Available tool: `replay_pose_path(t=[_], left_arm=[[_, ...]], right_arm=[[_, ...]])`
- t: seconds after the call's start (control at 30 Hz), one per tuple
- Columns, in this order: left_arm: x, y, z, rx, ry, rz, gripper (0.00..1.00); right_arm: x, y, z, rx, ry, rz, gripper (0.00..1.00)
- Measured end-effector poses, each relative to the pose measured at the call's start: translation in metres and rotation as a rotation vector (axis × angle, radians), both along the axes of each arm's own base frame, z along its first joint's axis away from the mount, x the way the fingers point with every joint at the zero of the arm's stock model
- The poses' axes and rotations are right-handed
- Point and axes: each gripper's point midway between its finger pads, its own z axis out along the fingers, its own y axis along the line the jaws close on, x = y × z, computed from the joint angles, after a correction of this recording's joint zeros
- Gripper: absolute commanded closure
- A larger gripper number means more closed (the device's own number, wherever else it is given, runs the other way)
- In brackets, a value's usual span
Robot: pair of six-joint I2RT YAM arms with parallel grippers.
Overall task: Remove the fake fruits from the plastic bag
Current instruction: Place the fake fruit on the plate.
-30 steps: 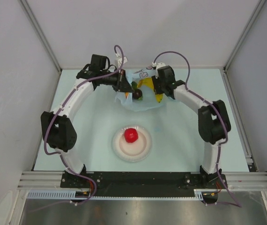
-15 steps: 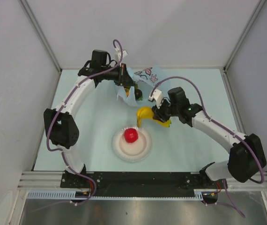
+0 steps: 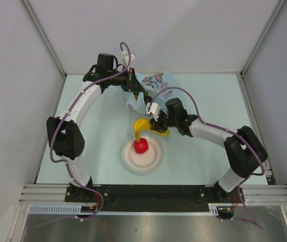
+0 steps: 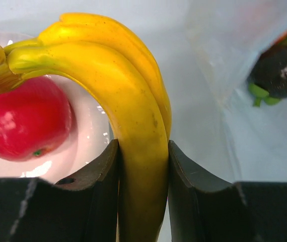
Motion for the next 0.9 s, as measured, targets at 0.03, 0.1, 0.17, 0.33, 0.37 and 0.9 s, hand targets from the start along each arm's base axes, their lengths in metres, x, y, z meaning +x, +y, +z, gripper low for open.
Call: replay_pose_path(t=[0.03,0.1,0.17,0.33,0.37,0.9], left_arm=[[0.001,0.001,0.0,0.0,0.0,0.003,1.0],[0.003,0.004,0.0,0.0,0.0,0.011,1.0],[0.005,0.009,0.0,0.0,-0.001,0.021,1.0],[0.005,0.017,0.006,-0.001,-0.014,0.038,1.0],[0.003,0.019,0.008,-0.001,-0.018,0.039,1.0],[-0.023,0.034,0.024,-0.007,-0.048,0.057,1.0]], right_arm=[[-0.001,0.004,0.0,0.004,-0.006,0.009,1.0],[-0.006,0.012,0.002,0.011,-0.014,0.03,1.0],[-0.011,0.02,0.004,0.015,-0.016,0.051,1.0],[-0.022,0.043,0.005,0.021,-0.01,0.113,1.0],[-0.025,0.048,0.004,0.021,-0.007,0.126,1.0],[-0.054,0.067,-0.016,-0.064,-0.036,0.281,1.0]])
